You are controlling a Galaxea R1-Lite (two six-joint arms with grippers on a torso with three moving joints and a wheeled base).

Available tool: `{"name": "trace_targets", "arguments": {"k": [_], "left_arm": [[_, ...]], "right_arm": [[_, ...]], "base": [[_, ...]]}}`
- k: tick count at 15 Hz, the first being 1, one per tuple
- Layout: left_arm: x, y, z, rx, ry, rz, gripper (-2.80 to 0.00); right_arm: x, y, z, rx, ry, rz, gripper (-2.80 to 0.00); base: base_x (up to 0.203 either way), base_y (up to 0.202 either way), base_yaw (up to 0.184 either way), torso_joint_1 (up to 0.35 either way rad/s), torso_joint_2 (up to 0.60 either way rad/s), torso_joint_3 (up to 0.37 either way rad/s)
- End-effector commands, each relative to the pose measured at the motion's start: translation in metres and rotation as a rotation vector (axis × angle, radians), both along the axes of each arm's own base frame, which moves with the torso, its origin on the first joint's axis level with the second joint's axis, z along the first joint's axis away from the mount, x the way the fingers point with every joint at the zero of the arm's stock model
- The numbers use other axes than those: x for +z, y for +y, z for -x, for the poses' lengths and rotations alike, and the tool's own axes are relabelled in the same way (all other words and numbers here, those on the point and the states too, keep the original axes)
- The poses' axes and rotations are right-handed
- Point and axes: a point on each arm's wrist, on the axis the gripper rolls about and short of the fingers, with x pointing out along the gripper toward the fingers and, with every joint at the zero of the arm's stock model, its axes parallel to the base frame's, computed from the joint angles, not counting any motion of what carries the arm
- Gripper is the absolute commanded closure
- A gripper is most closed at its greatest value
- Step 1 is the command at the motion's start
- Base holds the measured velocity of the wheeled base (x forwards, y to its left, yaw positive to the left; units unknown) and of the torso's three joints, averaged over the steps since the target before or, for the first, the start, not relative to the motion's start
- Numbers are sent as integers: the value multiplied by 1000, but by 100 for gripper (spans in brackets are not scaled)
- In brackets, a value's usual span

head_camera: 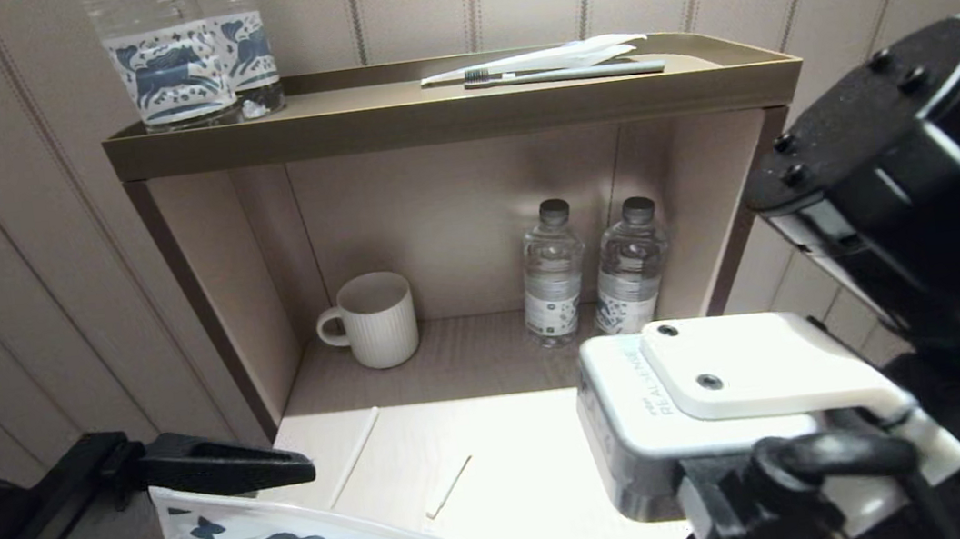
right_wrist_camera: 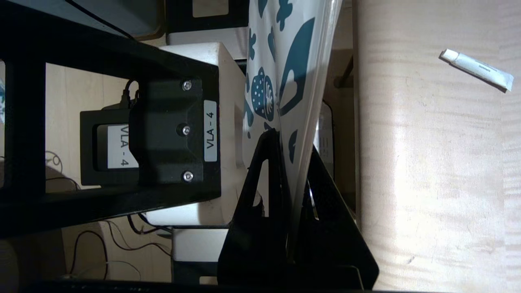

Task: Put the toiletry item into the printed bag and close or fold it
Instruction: Hand it to the other hand

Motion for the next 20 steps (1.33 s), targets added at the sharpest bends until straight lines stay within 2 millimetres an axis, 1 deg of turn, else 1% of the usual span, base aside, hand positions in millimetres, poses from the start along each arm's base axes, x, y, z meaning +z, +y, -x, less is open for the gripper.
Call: {"name": "trace_targets", "arguments": {"k": [1,5,8,10,13,15,20], "left_arm": [[-3,-5,-6,-20,16,-6,-280],[-8,-7,-8,-26,26,-13,-280],[-13,-7,-7,-38,-31,-23,-280],[-13,-6,-6,-39,-50,-22,-280],[-15,-6,-7,-43,-69,-26,-280],[-14,-6,-6,-43,-80,-25,-280],[-20,-5,-5,-50,-95,-43,-280]], "right_arm": [[-5,8,-4,7,16,18,0],[-5,11,-7,8,17,18,0],[-5,10,-6,13,15,23,0],[-3,11,-6,19,13,26,0],[-2,13,0,43,37,65,0],[1,14,4,60,31,58,0],[3,15,4,61,27,53,0]], "base": [[0,0,0,0,0,0],[0,0,0,0,0,0],[0,0,0,0,0,0],[0,0,0,0,0,0],[0,0,0,0,0,0],[0,0,0,0,0,0],[0,0,0,0,0,0]]}}
